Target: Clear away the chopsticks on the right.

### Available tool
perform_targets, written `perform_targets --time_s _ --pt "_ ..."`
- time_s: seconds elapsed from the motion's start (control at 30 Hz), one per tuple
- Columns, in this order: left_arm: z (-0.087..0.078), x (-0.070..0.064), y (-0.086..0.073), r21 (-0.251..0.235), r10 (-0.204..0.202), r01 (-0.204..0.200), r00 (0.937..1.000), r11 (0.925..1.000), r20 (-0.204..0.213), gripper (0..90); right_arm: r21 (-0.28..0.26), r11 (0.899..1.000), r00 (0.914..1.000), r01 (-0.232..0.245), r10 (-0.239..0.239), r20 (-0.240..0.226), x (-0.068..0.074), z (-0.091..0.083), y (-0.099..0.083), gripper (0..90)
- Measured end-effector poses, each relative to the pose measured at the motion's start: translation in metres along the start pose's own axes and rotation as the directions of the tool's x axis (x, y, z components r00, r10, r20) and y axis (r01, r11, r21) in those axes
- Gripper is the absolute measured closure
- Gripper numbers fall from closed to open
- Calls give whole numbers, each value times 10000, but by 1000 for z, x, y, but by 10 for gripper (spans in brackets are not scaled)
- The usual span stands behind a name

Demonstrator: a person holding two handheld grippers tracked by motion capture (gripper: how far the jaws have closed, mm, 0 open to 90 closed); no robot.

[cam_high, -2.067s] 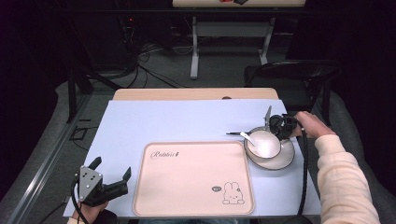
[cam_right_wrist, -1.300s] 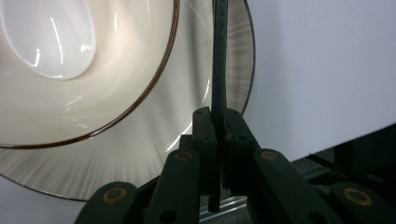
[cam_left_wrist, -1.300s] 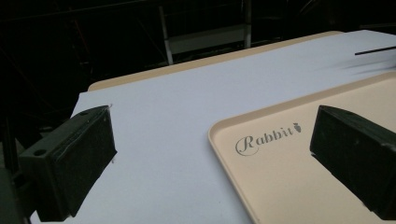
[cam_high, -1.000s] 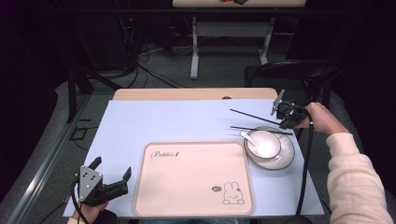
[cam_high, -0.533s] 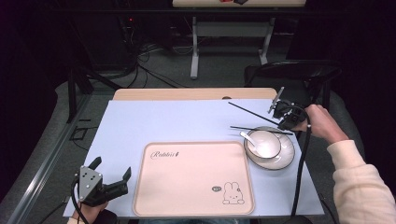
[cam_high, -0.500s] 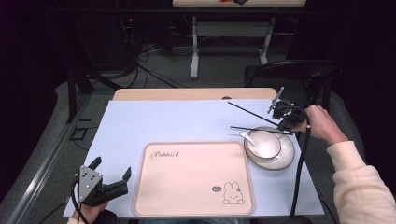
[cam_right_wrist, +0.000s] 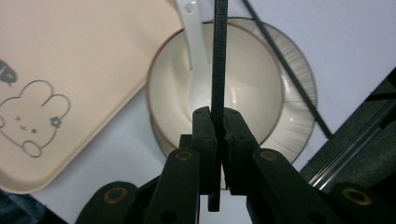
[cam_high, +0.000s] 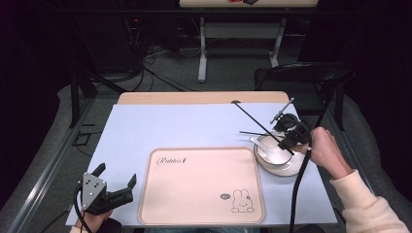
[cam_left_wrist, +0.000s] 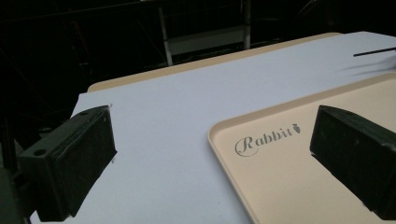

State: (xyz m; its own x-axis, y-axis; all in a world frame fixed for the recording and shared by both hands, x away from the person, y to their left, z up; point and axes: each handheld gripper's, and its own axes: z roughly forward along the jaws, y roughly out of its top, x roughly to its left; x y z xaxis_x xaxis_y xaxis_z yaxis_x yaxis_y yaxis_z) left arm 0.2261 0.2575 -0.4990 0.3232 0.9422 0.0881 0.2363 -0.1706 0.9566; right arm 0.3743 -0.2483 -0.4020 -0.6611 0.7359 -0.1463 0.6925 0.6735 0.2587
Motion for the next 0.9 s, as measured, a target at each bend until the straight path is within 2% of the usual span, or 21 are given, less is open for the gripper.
perform_targets --time_s 0.13,0.17,0.2,0.23,0.27,0.3,0.37,0.4,0.47,0.5,0.57,0.6,0.63,0.67,0.7,0.73,0.8,0.9 --pt "0 0 0 -18 -2 2 10000 10000 -14 0 10 9994 9993 -333 333 -195 16 6 -6 851" --pt "0 0 0 -23 -5 5 10000 10000 1 0 13 9996 9991 -299 299 -312 19 8 -8 851" --pt "0 0 0 -9 -17 17 10000 10000 -10 0 -5 9987 9971 -518 517 -558 22 9 -9 851" --pt "0 0 0 -8 -7 7 10000 10000 4 0 41 9988 9979 -493 494 -431 26 11 -11 851" --pt "0 0 0 -16 1 -1 10000 10000 12 0 40 9988 9975 -479 480 -520 29 13 -13 850" --pt "0 0 0 -23 9 -9 10000 10000 10 0 49 9984 9954 -564 566 -775 32 14 -14 851" --pt "0 0 0 -50 -8 8 10000 10000 0 0 -35 9970 9938 -772 767 -804 38 18 -18 850" --pt "0 0 0 -49 -5 5 10000 10000 -1 0 -46 9960 9904 -888 878 -1068 41 22 -21 850" --pt "0 0 0 -31 8 -8 10000 10000 12 0 13 9959 9899 -903 899 -1093 47 29 -26 850" --pt "0 0 0 -33 10 -10 10000 10000 17 0 50 9949 9873 -1004 1002 -1236 50 34 -28 850" --pt "0 0 0 -32 18 -18 10000 10000 18 0 29 9929 9857 -1188 1183 -1196 56 41 -31 850" --pt "0 0 0 -40 19 -19 10000 10000 28 0 11 9929 9825 -1191 1180 -1441 58 44 -32 850" --pt "0 0 0 -40 0 0 10000 10000 7 0 65 9888 9746 -1493 1483 -1681 61 48 -33 850" --pt "0 0 0 -41 1 -1 10000 10000 13 0 65 9913 9795 -1316 1310 -1530 63 52 -32 850" --pt "0 0 0 -41 -9 9 10000 10000 21 0 209 9909 9779 -1330 1346 -1601 67 54 -32 850" --pt "0 0 0 -32 -11 11 10000 10000 8 0 193 9910 9759 -1322 1335 -1728 68 57 -32 850" --pt "0 -1 0 -41 -9 9 10000 10000 14 0 71 9916 9771 -1294 1287 -1696 71 61 -31 850" --pt "1 0 0 -25 -22 22 10000 10000 -4 0 167 9902 9729 -1388 1395 -1843 78 67 -29 850"
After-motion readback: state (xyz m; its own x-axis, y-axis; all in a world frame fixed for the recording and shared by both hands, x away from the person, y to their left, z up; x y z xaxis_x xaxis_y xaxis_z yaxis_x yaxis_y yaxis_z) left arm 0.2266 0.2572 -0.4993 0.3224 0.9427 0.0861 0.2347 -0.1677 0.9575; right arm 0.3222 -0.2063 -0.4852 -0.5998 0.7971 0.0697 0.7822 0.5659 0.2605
